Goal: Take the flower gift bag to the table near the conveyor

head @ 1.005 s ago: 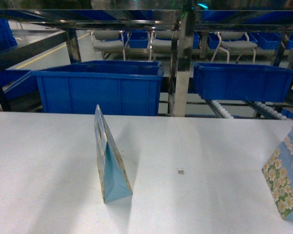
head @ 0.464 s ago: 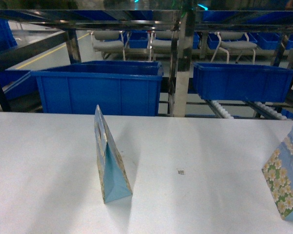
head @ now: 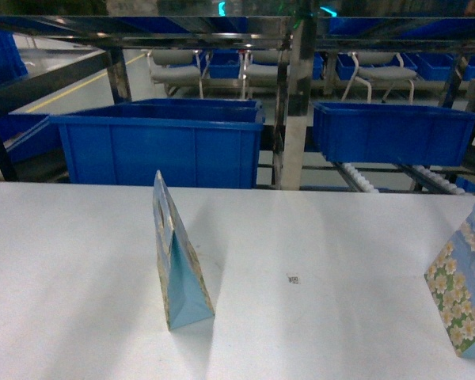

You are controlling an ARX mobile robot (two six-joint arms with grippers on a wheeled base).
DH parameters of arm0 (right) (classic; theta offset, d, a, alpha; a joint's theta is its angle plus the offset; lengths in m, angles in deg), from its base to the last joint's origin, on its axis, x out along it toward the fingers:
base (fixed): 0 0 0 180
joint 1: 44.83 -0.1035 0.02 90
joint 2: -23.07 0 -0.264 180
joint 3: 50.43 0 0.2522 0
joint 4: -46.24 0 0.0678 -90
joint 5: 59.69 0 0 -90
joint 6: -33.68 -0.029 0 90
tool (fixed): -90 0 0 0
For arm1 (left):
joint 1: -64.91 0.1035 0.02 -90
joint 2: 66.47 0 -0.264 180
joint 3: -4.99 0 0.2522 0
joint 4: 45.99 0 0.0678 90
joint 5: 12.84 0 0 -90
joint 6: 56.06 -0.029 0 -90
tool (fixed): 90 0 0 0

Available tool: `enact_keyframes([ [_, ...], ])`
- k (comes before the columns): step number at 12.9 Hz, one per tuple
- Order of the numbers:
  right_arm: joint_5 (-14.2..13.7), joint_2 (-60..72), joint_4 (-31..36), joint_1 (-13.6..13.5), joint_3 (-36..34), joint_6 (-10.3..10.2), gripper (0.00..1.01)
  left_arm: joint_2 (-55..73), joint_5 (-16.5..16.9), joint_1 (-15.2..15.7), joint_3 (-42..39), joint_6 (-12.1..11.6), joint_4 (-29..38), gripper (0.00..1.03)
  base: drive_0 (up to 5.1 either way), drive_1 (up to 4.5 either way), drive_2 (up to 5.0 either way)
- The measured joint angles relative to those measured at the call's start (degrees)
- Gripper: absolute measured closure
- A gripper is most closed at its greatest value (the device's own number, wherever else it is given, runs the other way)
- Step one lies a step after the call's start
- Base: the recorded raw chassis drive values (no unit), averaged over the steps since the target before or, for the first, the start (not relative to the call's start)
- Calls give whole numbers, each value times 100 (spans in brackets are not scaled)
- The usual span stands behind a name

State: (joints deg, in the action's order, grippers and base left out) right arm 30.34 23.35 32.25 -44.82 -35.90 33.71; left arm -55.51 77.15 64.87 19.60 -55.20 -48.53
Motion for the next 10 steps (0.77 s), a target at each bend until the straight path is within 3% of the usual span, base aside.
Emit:
enact_keyframes([
  [1, 0, 0, 0, 0, 0, 0, 99, -90, 0, 0, 0, 0, -105, 101, 0, 0, 0],
  [3, -2, 0, -2, 0, 0, 0, 99, -1025, 0, 0, 4, -2, -1147, 101, 0, 0, 0],
  [8, 0, 0, 0, 0, 0, 0, 99, -1064, 0, 0, 2, -4, -1145, 101, 0, 0, 0],
  [9, 0, 0, 0, 0, 0, 0, 97, -1064, 0, 0, 2, -2, -1143, 96, 0, 0, 0],
  [10, 0, 0, 0, 0, 0, 0, 86, -1064, 0, 0, 2, -4, -1143, 85, 0, 0, 0],
])
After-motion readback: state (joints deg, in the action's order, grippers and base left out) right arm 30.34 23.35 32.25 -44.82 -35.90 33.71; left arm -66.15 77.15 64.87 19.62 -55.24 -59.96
